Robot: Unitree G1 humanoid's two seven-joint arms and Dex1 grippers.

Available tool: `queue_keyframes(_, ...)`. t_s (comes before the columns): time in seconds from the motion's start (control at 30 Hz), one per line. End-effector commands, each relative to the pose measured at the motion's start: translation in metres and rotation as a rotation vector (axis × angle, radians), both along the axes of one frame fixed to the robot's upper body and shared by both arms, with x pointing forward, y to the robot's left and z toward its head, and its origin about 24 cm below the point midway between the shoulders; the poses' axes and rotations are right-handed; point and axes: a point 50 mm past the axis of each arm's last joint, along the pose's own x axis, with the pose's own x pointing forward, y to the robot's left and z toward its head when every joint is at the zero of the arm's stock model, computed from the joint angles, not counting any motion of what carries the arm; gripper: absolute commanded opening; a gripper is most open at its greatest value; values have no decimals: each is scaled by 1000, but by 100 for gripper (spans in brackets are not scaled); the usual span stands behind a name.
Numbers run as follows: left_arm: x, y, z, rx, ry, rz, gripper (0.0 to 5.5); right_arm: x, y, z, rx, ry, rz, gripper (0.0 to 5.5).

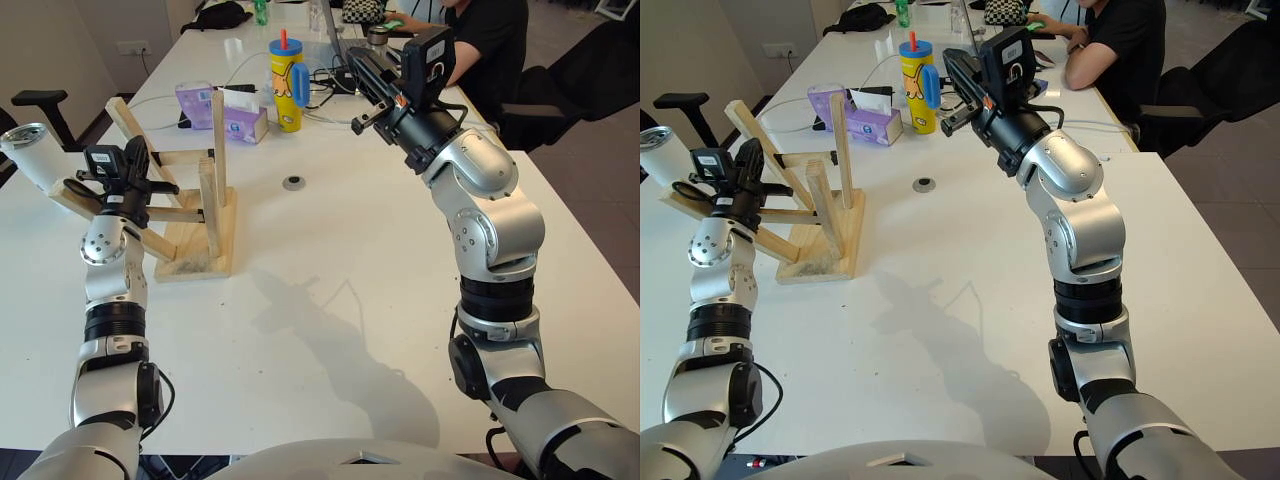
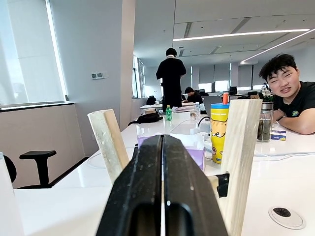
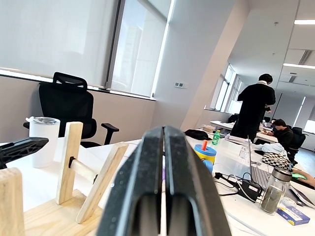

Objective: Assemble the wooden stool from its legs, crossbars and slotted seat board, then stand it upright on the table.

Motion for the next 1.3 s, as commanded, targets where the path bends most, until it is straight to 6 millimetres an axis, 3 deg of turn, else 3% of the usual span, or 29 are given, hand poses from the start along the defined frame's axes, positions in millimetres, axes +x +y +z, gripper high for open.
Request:
queue_keyframes(0.03,-79,-45,-185,-239,750,44,2,-2,0,2,6,5,13,0)
queue_keyframes(0.1,-40,-46,-118,-196,446,10,2,-2,-1,3,7,4,10,0)
queue_keyframes(0.17,-18,-52,-44,-167,173,-39,2,-2,-1,3,8,3,10,0)
queue_keyframes(0.27,-15,-63,45,-167,-111,-95,2,-2,-1,3,8,3,9,0)
queue_keyframes(0.37,-33,-70,123,-157,-357,-144,2,-2,0,4,11,2,10,0)
queue_keyframes(0.47,-49,-69,157,-152,-458,-160,2,-2,-1,4,16,3,3,0)
queue_keyframes(0.63,-66,-51,184,-126,-517,-96,2,-1,-3,4,20,5,-10,0)
queue_keyframes(0.77,-73,-18,190,-78,-530,85,2,-1,-3,3,20,6,-16,0)
queue_keyframes(0.87,-71,23,169,-38,-420,275,2,-2,-4,2,21,7,-18,0)
queue_keyframes(1.0,-73,62,121,16,-189,440,2,-1,-1,0,16,15,-4,0)
queue_keyframes(1.17,-69,87,53,81,126,479,2,-4,-5,-2,13,15,-28,0)
queue_keyframes(1.3,-79,100,-17,134,409,456,2,-4,-5,-4,9,21,-31,0)
